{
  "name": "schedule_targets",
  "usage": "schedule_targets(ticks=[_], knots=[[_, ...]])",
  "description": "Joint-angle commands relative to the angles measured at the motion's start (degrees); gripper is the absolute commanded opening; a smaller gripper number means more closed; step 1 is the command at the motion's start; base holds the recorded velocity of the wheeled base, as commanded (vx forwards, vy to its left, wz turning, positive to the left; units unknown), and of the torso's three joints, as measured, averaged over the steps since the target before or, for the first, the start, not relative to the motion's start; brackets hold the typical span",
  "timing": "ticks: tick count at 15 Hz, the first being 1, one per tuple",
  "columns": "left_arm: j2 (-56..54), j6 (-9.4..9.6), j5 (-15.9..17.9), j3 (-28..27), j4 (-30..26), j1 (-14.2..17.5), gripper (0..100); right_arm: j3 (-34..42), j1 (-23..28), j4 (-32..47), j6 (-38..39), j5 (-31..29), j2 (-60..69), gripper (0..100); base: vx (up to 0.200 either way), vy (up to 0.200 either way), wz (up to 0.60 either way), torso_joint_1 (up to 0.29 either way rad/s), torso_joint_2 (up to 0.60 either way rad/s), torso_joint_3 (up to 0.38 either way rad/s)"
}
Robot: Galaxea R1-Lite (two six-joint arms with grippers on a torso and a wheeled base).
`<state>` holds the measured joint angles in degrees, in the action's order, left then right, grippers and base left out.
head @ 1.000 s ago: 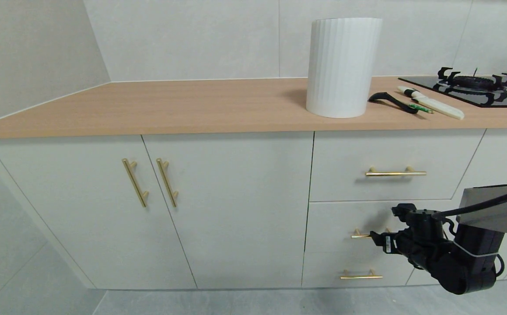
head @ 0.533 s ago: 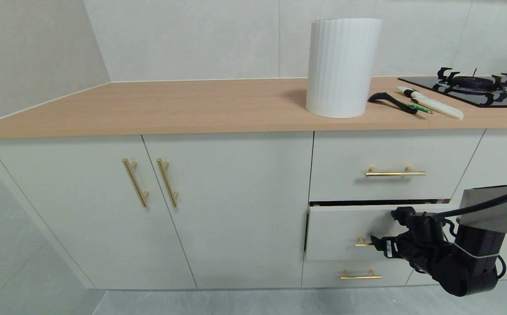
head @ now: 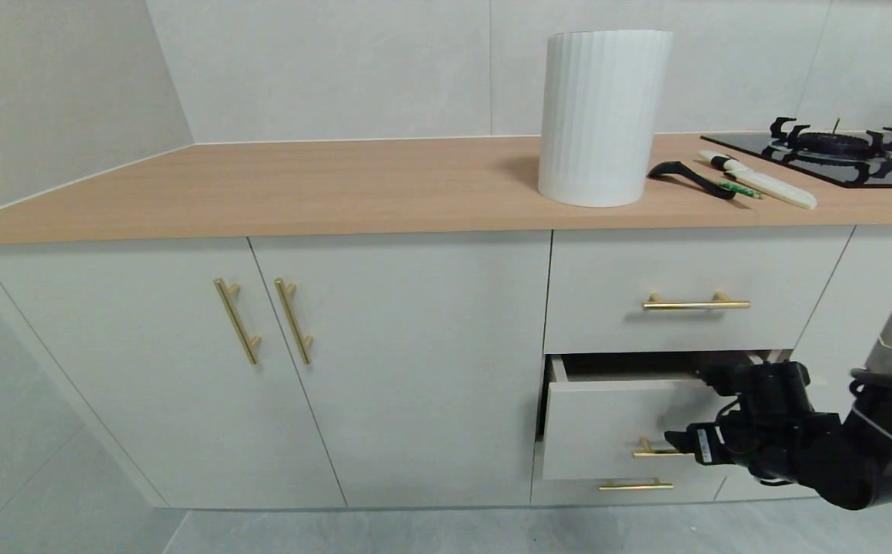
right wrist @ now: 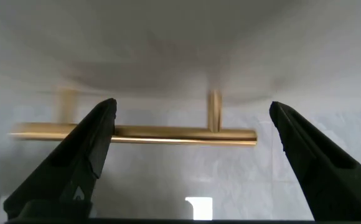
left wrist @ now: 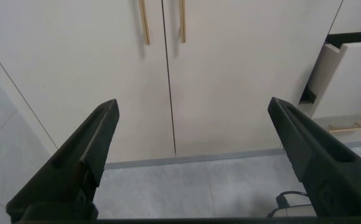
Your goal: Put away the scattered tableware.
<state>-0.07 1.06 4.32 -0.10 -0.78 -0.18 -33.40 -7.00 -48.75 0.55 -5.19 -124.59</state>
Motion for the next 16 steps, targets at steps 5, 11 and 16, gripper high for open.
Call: schedule_targets(ticks=[5, 11, 16], knots=[[0.07, -0.01, -0.01, 0.01, -0.01, 0.01, 100, -1.14, -6.27, 27.92, -0.9, 4.4, 37.75, 100, 0.0, 0.0, 0.0, 0.0, 0.0, 0.0], [0.07, -0.01, -0.01, 0.01, -0.01, 0.01, 100, -1.05, -7.24, 22.21, 0.77, 3.96, 30.63, 100, 0.0, 0.0, 0.0, 0.0, 0.0, 0.0], [0.07, -0.01, -0.01, 0.01, -0.01, 0.01, 100, -0.96, -6.98, 10.96, 4.37, -0.43, 19.65, 100, 0.0, 0.0, 0.0, 0.0, 0.0, 0.0]])
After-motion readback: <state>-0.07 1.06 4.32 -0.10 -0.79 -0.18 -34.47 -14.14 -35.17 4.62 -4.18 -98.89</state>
